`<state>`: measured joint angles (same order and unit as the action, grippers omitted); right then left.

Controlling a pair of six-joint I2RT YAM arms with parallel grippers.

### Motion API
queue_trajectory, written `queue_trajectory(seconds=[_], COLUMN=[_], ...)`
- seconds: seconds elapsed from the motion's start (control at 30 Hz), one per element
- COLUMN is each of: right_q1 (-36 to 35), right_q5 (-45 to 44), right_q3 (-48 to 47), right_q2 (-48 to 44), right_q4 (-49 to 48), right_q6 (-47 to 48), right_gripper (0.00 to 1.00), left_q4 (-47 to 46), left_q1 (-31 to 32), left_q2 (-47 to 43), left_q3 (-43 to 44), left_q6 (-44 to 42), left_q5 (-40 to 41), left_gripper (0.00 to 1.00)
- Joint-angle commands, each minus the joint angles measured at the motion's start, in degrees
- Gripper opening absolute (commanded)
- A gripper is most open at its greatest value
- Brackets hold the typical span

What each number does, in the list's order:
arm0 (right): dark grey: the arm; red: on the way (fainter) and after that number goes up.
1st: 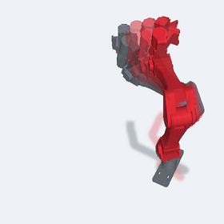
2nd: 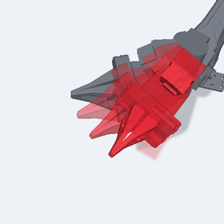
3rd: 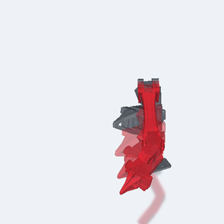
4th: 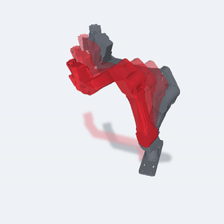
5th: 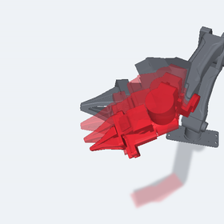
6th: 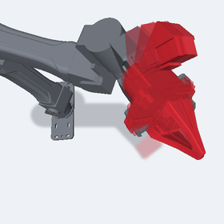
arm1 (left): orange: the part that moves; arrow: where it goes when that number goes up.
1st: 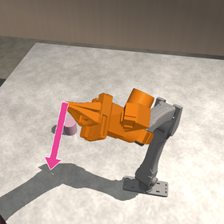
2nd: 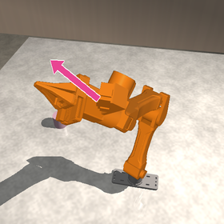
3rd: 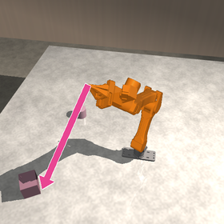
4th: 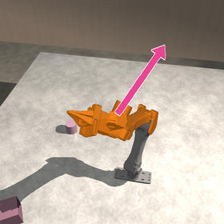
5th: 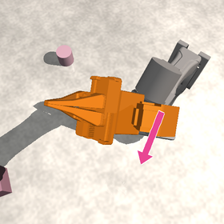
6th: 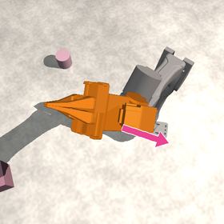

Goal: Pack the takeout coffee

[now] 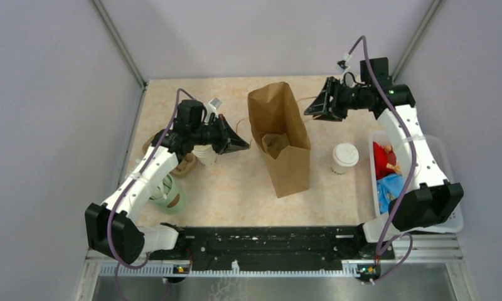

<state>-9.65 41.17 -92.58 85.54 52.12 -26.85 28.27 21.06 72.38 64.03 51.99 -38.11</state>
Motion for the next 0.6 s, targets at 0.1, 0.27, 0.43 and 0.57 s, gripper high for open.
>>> queue_trajectory(seconds=[0.1, 0.27, 0.43, 0.57], right_q1=[-0.4, -0.4, 0.3, 1.7], right_q5=[-9.1, -10.8, 0.5, -20.6], right_q3=[-11.5, -16.2, -26.0, -33.3], right_q2=[-4.9, -5.1, -4.9, -4.6], right_q4=[14.8, 19.2, 16.7, 24.0], right_q6=[8.4, 11.2, 5.1, 9.2], right_gripper=[0.58, 0.66, 0.72, 0.86], left_q4=[0.4, 1.4, 1.8, 1.6], left_q1=[0.0, 0.0, 0.0, 0.0], left_q2=[-1.4, -1.3, -0.7, -0.2], left_q3=[1.5, 2.2, 2.7, 3.3], left_q6=[-1.9, -2.8, -3.4, -3.4], left_q5=[-0.3, -0.1, -0.8, -1.1], left_gripper=[0.0, 0.0, 0.0, 0.0])
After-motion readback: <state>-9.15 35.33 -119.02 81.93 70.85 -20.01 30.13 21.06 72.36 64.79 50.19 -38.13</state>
